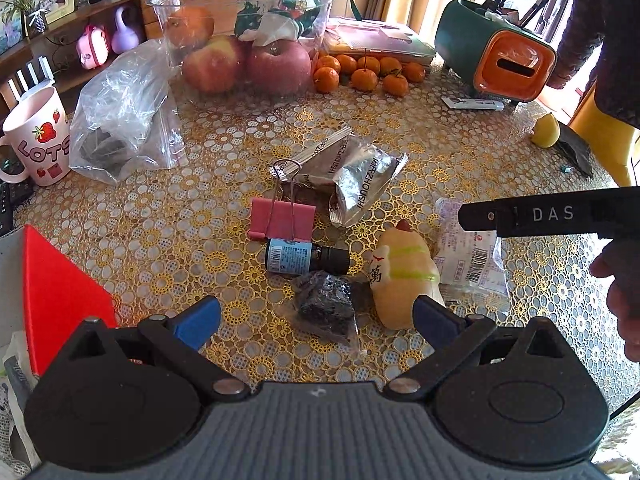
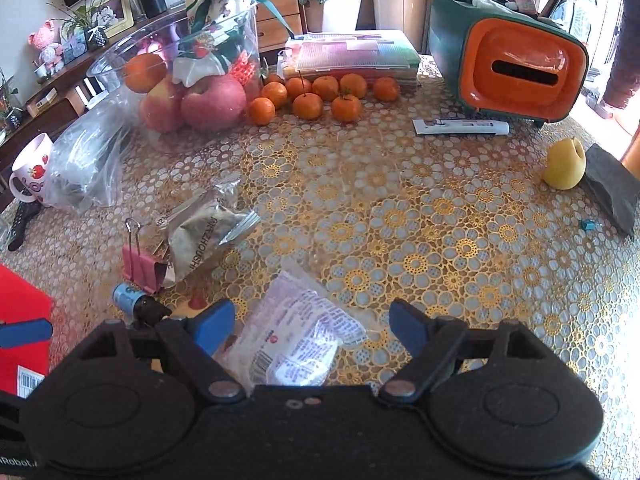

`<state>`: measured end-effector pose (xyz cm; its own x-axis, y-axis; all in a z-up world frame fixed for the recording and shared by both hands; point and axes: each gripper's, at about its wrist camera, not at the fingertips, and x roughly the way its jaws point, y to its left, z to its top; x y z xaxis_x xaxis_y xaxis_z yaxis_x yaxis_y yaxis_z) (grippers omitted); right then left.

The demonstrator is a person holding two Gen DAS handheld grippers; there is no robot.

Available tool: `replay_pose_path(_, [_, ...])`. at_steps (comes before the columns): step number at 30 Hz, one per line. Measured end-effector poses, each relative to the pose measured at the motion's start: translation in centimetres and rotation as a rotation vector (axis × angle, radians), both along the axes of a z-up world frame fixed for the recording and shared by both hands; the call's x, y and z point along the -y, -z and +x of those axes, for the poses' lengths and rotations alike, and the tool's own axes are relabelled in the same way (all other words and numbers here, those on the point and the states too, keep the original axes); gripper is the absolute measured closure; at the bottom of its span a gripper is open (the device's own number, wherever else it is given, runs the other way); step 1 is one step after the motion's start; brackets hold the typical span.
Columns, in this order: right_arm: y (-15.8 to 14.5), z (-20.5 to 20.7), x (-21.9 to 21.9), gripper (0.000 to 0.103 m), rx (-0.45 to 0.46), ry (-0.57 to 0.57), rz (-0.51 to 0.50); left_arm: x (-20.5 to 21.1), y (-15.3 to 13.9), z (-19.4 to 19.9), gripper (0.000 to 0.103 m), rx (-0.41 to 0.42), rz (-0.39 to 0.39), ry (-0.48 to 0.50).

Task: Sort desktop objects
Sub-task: 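Move both grippers back toward the remaining items on the table, then grasp the clear bag of dark items with the left gripper while the right grasps the white snack bag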

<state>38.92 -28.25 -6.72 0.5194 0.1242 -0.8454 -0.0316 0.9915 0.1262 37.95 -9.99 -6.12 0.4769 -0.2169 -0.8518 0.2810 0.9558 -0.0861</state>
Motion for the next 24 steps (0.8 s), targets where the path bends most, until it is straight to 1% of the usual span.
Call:
replay_pose_path(6, [1.6, 1.0, -0.6, 0.019, -0.024, 0.007, -0.002, 0.1, 1.3, 1.3, 0.0, -0.019, 0.02, -0.004])
replay_pose_path(9, [2.3, 1.2, -0.9, 0.019, -0.028, 0.0, -0.021, 0.3, 2.0, 1.5, 0.0, -0.028, 0.019, -0.001])
replay_pose_path(13, [3.0, 1.2, -1.0, 0.018, -0.033, -0.004, -0.036, 0.3, 2.5, 1.8, 0.0, -0.029, -0.014, -0.013])
replay_pose_path(19, [3.9, 1.0, 0.0, 0.018, -0.051, 0.013, 0.001, -0.2, 2.9, 1.9, 0.0, -0.043, -0.064, -0.04])
replay_pose_path(22, [3.9, 0.6, 0.5, 0.02, -0.059, -0.01, 0.012, -1.1, 2.6, 1.7, 0.001, -0.026, -0.066, -0.081])
replay_pose_path(24, [3.9, 0.3, 0.9, 0.021, -0.06, -0.028, 0.003, -1.6, 2.4, 1.7, 0.001, -0.016, -0.058, -0.088])
